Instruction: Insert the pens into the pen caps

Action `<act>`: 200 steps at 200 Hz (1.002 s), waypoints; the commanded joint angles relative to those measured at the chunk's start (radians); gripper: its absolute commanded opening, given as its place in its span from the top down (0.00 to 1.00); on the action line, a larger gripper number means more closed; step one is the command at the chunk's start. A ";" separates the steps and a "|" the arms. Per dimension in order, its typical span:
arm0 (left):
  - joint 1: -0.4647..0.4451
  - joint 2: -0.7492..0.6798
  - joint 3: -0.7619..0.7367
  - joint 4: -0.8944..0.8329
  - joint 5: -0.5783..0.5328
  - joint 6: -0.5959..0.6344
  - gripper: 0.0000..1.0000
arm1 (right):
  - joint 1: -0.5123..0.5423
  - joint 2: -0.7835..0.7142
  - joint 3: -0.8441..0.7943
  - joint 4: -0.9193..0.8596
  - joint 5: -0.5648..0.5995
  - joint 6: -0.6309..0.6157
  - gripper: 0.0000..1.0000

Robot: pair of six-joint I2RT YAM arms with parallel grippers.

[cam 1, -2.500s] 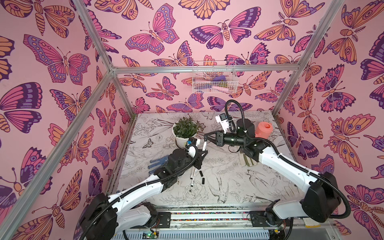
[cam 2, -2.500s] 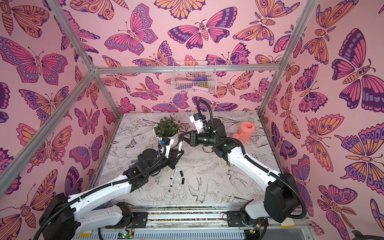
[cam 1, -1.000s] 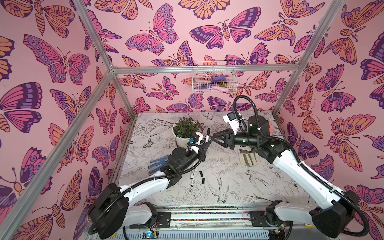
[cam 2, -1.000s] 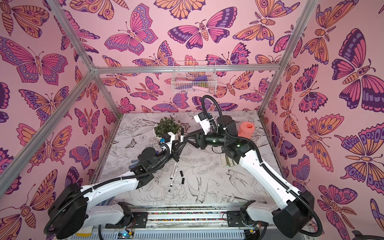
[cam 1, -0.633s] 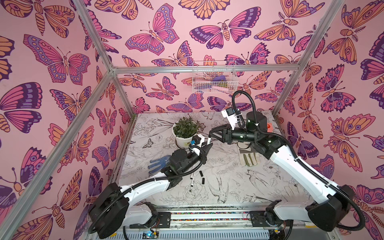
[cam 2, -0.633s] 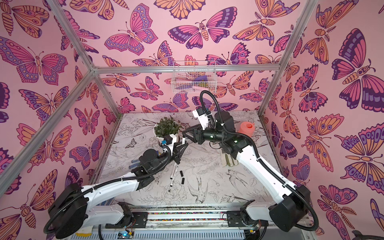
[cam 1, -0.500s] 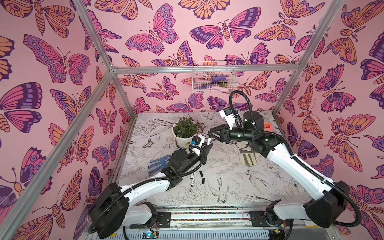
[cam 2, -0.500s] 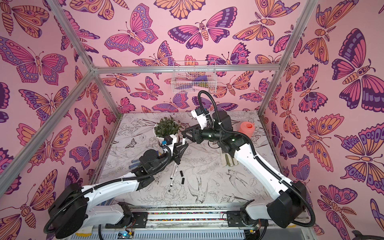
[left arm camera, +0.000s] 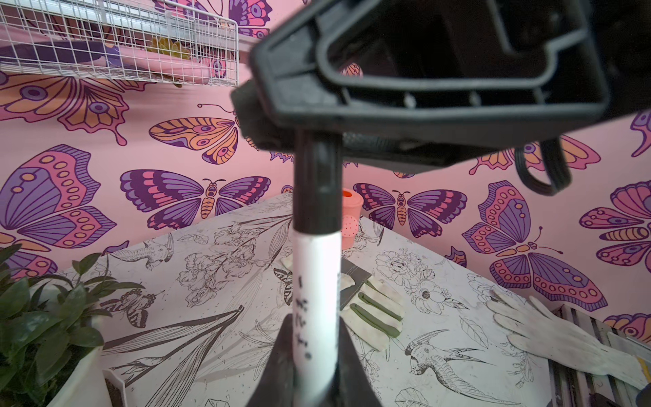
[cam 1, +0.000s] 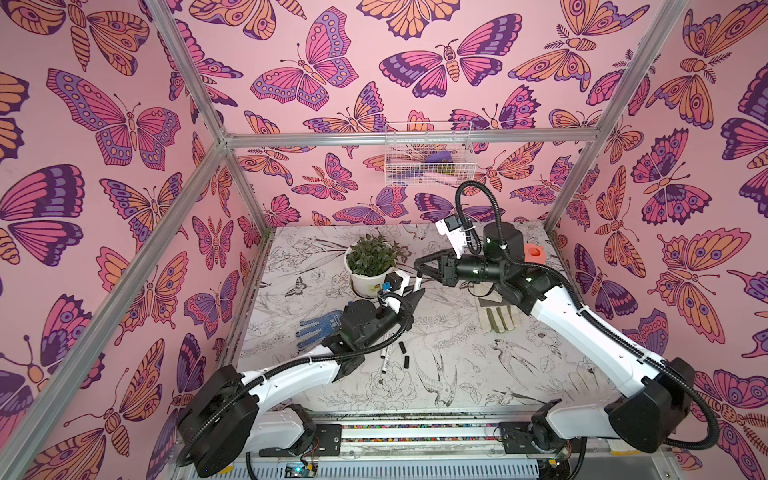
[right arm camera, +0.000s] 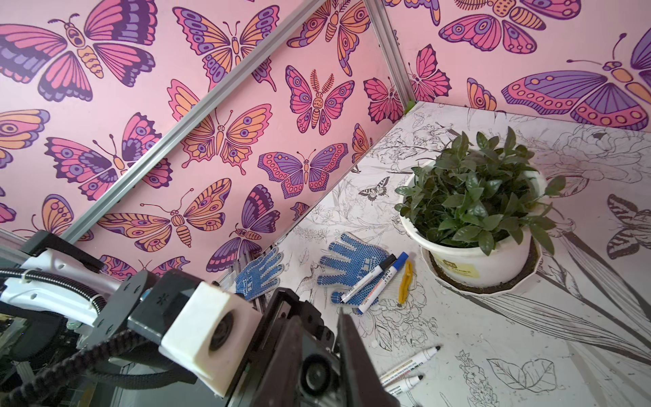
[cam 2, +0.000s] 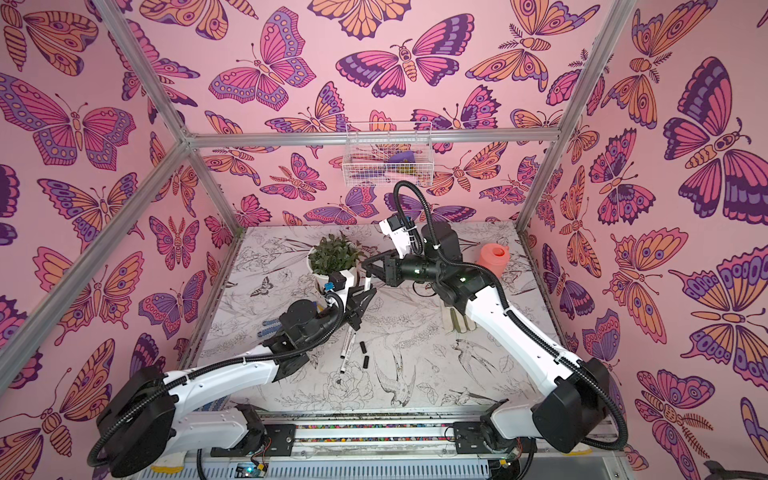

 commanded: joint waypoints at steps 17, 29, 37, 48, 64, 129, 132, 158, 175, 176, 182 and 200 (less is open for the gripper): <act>-0.006 -0.010 0.100 0.057 0.052 0.093 1.00 | -0.003 0.013 -0.047 -0.012 -0.020 0.051 0.87; -0.006 -0.012 0.128 0.058 0.070 0.116 1.00 | -0.014 0.027 -0.042 -0.047 -0.029 0.054 0.88; -0.006 -0.014 0.147 0.057 0.083 0.128 1.00 | -0.029 0.042 -0.034 -0.070 -0.050 0.063 0.88; -0.009 -0.018 0.168 0.057 0.100 0.139 1.00 | -0.052 0.070 -0.016 -0.105 -0.082 0.082 0.89; -0.016 -0.026 0.193 0.058 0.113 0.147 1.00 | -0.076 0.111 0.009 -0.160 -0.135 0.099 0.91; 0.021 0.039 0.289 0.188 0.153 0.114 1.00 | -0.043 0.188 0.061 -0.370 -0.180 -0.007 0.96; 0.028 0.053 0.299 0.194 0.163 0.107 1.00 | -0.041 0.189 0.062 -0.374 -0.179 -0.010 0.96; 0.081 0.104 0.377 0.256 0.246 0.037 1.00 | -0.018 0.214 0.063 -0.401 -0.171 -0.026 0.97; 0.091 0.118 0.429 0.257 0.276 0.049 1.00 | -0.020 0.222 0.056 -0.404 -0.156 -0.021 0.98; 0.091 0.118 0.431 0.255 0.278 0.050 1.00 | -0.021 0.222 0.057 -0.404 -0.155 -0.021 0.98; 0.091 0.119 0.448 0.245 0.289 0.066 1.00 | -0.025 0.223 0.056 -0.404 -0.154 -0.021 0.98; 0.086 0.114 0.476 0.216 0.307 0.085 1.00 | -0.055 0.221 0.054 -0.382 -0.171 0.013 0.99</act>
